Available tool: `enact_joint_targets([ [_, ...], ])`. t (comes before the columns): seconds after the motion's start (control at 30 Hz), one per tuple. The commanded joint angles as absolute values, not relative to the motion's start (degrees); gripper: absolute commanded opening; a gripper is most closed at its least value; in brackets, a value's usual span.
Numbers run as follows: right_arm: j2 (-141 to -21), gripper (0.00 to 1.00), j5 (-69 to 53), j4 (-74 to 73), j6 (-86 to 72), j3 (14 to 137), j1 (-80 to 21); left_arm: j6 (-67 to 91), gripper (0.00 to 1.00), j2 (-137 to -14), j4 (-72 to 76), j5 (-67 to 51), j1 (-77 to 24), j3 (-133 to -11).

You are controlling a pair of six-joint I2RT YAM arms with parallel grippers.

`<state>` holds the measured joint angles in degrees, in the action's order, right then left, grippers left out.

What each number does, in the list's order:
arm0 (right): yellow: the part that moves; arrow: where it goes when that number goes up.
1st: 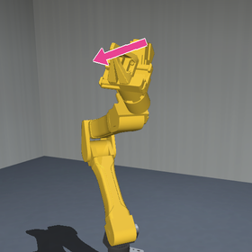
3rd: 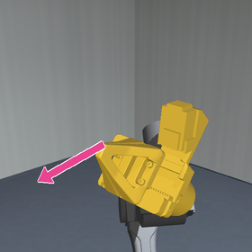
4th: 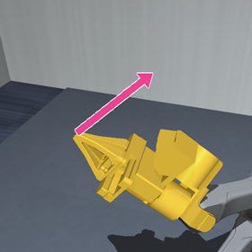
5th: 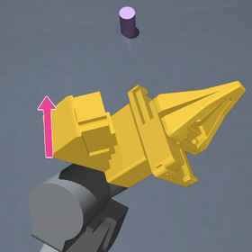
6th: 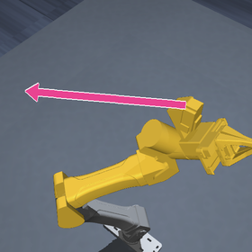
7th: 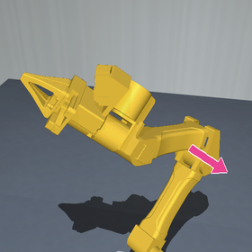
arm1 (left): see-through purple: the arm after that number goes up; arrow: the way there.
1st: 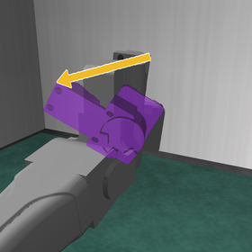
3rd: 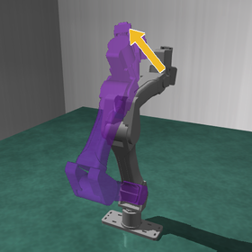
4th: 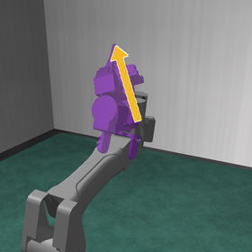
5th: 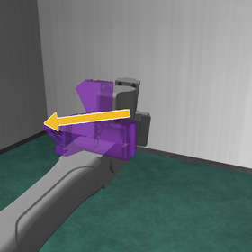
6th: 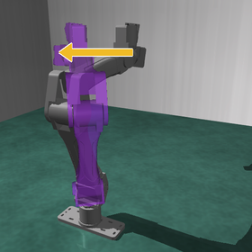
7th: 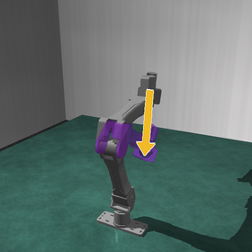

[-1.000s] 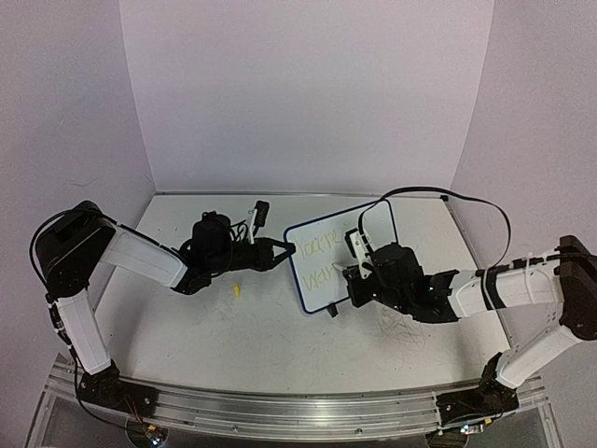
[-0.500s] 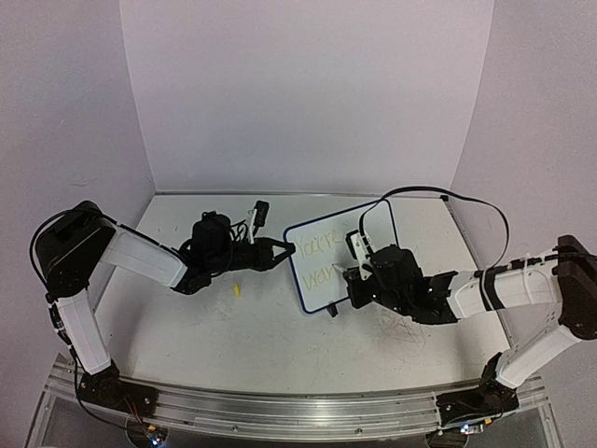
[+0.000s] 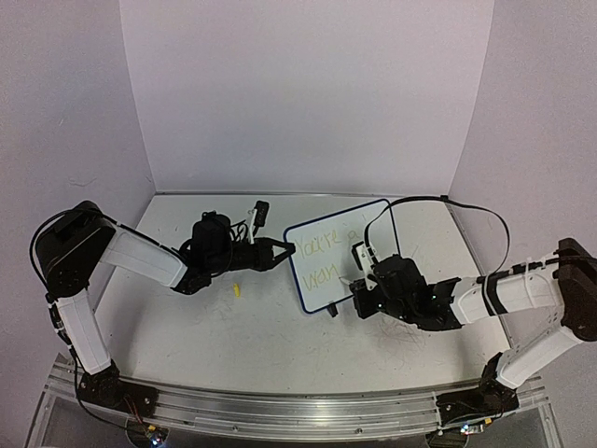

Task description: Write a sentence on the whiteboard

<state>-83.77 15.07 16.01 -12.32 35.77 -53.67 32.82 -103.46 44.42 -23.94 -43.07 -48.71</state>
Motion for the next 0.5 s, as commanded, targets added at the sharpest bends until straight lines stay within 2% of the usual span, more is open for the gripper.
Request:
enact_joint_targets([
  [0.0,-83.38,0.0,15.09,16.25,-12.4,36.7,-53.7,33.12,0.0,-102.16,43.47,-24.79,-42.89,-49.66],
  [0.47,-85.0,0.0,17.16,17.4,-10.66,40.69,-53.56,33.3,0.0,-102.05,43.48,-24.85,-42.89,-49.31],
])
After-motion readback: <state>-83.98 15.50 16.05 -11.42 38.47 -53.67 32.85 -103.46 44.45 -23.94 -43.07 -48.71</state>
